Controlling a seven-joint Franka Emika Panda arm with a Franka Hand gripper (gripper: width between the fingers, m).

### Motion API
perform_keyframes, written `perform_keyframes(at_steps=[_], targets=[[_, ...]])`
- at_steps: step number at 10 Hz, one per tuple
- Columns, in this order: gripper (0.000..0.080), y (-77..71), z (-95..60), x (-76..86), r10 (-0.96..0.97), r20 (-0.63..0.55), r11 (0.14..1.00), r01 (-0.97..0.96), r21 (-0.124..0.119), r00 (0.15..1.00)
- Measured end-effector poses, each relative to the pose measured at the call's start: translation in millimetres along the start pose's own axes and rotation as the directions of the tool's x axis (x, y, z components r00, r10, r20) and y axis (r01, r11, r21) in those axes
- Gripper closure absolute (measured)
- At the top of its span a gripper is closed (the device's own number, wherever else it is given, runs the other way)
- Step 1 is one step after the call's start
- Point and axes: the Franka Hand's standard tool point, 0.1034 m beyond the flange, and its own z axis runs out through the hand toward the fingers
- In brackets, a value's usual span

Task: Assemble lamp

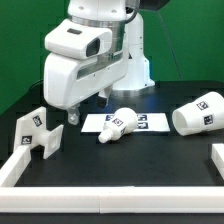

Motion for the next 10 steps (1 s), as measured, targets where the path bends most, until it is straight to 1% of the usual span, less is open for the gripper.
perform_keyframes(at_steps=[1,2,3,4,5,7,8,9,10], targets=[[0.0100,-2.5,7.9,-15.8,0.003,0.012,1.000,-0.003,-0.012,1.000],[0.0100,-2.5,15.0,-29.3,0.000,0.023,1.000,0.000,-0.017,1.000],[0.0100,-0.9,19.7,-40.2,0.015,0.027,1.000,-0.014,-0.014,1.000],[0.0100,-4.1,19.3,-35.4,0.032,0.047,0.999,-0.032,-0.009,0.998],[0.0100,-9.1,20.0,-27.3,0.031,0.075,1.000,-0.031,0.001,0.997],[0.0100,-17.5,22.4,-15.6,0.034,0.171,0.999,-0.038,0.025,0.985],[0.0100,-20.7,26.4,-10.2,0.016,0.212,0.999,-0.024,0.034,0.977],[0.0100,-18.7,40.7,-17.1,-0.023,0.243,1.000,0.018,0.023,0.970],[0.0100,-17.1,44.6,-23.6,-0.041,0.295,0.999,0.039,0.014,0.955]])
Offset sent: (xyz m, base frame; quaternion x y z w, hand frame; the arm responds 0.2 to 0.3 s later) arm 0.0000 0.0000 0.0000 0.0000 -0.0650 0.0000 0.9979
